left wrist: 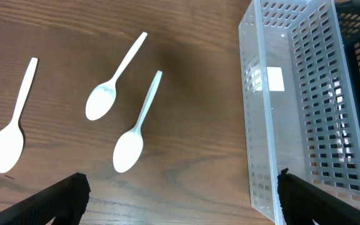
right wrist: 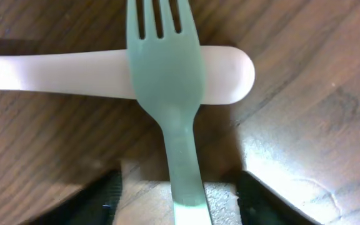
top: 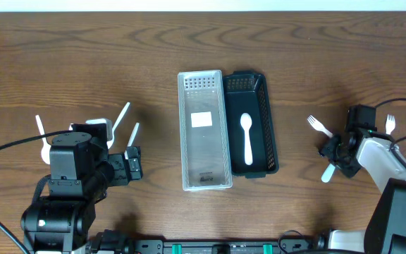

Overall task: Pack container
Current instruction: 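Move the right gripper to the crossed fork and grasp the fork, then carry the fork with the right gripper and release it into the black basket, then move the right gripper to the remaining white fork and grasp it, then carry the fork with the right gripper and release it into the black basket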

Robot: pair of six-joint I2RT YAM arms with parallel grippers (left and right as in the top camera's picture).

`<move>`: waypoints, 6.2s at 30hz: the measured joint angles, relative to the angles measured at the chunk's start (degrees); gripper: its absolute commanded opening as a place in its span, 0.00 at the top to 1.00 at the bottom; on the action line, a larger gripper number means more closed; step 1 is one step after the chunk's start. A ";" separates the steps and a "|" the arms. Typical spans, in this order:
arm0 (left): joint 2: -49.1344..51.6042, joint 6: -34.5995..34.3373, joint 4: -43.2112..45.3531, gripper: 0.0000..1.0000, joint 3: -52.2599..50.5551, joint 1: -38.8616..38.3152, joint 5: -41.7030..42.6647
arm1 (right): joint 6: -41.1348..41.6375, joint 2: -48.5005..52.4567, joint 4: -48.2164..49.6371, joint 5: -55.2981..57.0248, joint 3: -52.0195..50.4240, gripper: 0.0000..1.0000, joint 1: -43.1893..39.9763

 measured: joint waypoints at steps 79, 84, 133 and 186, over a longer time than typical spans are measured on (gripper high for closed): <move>0.00 0.00 0.00 0.02 0.00 0.00 0.00 | -17.00 11.32 -11.82 -1.53 29.11 0.59 41.42; 0.00 0.00 -0.02 0.02 0.00 0.00 0.00 | -19.45 10.54 -16.00 -1.29 34.38 0.21 41.33; 1.27 0.00 0.09 0.02 0.00 0.00 0.00 | -56.57 32.63 -28.70 1.81 43.08 0.11 3.72; 1.55 0.00 0.11 0.02 0.00 0.00 0.00 | -41.66 33.11 -35.43 -2.56 49.07 0.99 5.03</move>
